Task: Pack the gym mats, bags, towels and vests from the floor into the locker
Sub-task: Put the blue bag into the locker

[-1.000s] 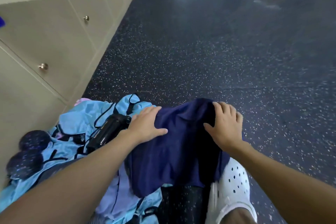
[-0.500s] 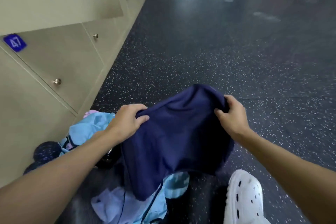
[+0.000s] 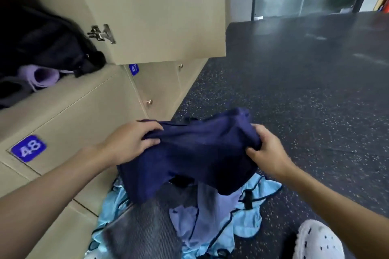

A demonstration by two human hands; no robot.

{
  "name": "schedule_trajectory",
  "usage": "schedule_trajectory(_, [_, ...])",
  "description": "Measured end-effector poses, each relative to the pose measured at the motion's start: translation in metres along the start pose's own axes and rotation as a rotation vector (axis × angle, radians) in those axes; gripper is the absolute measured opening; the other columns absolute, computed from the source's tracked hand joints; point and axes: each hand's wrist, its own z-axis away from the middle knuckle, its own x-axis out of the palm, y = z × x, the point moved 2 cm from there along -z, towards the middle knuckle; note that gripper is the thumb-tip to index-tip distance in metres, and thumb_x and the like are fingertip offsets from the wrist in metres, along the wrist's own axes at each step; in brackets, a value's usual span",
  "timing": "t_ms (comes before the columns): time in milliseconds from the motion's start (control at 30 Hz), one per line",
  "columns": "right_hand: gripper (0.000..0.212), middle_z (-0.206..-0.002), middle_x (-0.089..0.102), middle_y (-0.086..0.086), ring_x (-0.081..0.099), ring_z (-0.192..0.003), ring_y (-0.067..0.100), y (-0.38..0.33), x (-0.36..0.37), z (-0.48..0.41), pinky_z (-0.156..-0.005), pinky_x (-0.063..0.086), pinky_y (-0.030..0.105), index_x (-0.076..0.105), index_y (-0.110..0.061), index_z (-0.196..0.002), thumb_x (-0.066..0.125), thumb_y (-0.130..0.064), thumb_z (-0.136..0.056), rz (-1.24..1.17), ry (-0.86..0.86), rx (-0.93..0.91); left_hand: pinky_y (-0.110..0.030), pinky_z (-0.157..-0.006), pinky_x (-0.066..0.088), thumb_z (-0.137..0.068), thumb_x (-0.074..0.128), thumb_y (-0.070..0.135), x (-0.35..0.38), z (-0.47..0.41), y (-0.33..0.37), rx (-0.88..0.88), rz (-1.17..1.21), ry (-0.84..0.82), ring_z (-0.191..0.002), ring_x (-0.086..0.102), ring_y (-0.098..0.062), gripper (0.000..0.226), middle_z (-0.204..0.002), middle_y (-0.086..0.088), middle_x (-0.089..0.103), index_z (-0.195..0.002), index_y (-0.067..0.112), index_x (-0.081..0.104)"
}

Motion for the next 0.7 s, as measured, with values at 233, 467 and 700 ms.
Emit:
schedule_trajectory(233, [0.051,-0.093,0.062,-0.006,0.058,-0.087,0.025,0.067,0.065,0.053,-0.071,0.043,0.019,0.046,-0.023,-0.118,0.065,-0.002,-0.076,0.19,-0.371,0.165,-0.036,-0.091,0.046,-0.087,0.026,0.059,0.1,0.059,-0.041,-0.006,-0.113,-0.338,-0.113,0.059,-0.018,0.057,-0.116,0.009,0.065,-0.108,0.026,0.067])
schedule_trajectory(467, [0.015,-0.126,0.056,0.003,0.056,-0.117,0.024,0.068,0.071,0.025,-0.092,0.035,0.021,0.067,-0.012,-0.083,0.071,-0.025,-0.09,0.313,-0.371,-0.005,-0.023,-0.083,0.037,-0.104,0.049,0.028,0.101,0.024,-0.043,-0.018,0.004,-0.436,-0.105,0.06,-0.018,0.02,-0.113,0.001,0.069,-0.101,0.015,0.063])
schedule_trajectory(700, [0.032,-0.072,0.06,0.01,0.054,-0.074,0.03,0.063,0.086,-0.014,-0.067,0.04,0.038,0.052,-0.006,-0.078,0.049,-0.026,-0.102,0.294,-0.349,0.196,-0.043,-0.088,0.049,-0.099,0.051,0.046,0.099,-0.019,-0.075,-0.208,0.032,-0.37,-0.094,0.063,-0.022,0.027,-0.099,0.004,0.068,-0.103,0.023,0.064])
